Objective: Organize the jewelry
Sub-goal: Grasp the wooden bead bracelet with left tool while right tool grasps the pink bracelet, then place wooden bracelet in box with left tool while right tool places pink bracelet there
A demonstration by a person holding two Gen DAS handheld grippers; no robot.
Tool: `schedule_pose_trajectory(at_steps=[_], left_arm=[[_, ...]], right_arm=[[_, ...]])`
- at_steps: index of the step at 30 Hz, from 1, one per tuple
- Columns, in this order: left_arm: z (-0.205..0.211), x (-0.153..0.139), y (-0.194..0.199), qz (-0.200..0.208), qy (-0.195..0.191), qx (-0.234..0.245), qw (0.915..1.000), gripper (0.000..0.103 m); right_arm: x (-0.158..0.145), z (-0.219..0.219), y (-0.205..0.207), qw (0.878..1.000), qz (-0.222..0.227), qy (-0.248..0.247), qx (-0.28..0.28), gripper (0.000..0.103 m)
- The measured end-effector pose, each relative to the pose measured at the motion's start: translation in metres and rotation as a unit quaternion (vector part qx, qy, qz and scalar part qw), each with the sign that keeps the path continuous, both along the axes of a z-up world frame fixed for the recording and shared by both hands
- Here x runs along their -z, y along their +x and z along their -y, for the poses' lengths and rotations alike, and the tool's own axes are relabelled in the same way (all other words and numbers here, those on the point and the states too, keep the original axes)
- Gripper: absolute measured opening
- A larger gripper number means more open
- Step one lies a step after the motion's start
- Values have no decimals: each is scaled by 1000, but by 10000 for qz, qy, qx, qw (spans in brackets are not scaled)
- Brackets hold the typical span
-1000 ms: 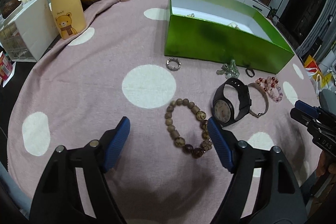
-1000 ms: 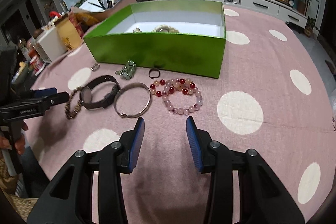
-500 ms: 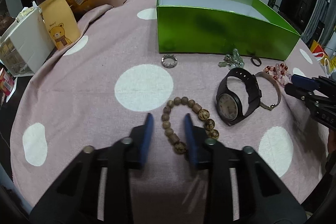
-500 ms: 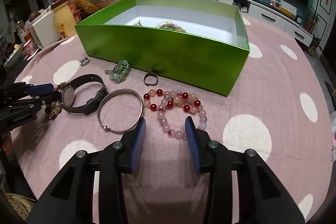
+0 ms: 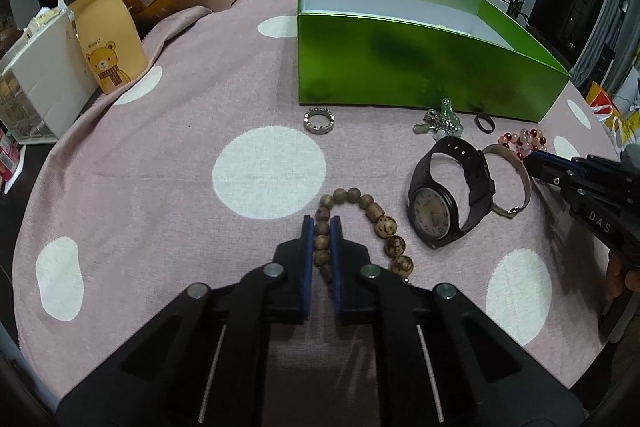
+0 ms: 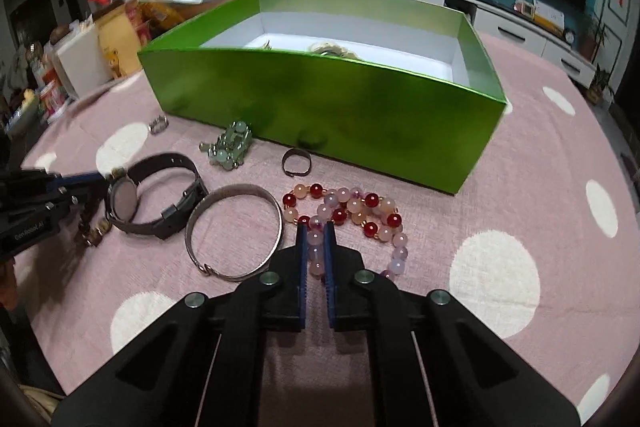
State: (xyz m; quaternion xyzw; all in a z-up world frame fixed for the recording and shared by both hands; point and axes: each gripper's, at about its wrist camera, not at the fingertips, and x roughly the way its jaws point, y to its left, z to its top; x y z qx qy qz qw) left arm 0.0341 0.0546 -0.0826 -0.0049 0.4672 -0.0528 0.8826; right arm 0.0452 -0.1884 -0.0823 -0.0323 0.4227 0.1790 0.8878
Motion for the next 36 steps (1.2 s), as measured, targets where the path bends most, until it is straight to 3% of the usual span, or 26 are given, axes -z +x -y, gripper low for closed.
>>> schedule_pose_trajectory(at_steps=[6,13,17,27,36], left_arm=[[-10,-4,1,-81,-236,-134,9996,7],[-15,-23,-1,51,-485,-190,9986,7],[-14,-37,-3,167,-605,-155,9979,7],[-12,-64,-1,398,-827,6,9958,7],[-9,-93,11,698,-888,153,9935,7]], right_arm=[[-17,32,-3,9941,-68,1047,261,7],[-39,71,-11,9744,-108,2207,419,7],[-55,83,-16,9646,-34,2602,425,7],[-90,96,-26,9590,292,2784,432,7],[-100,90,-20,9582,381,2820,306,7]])
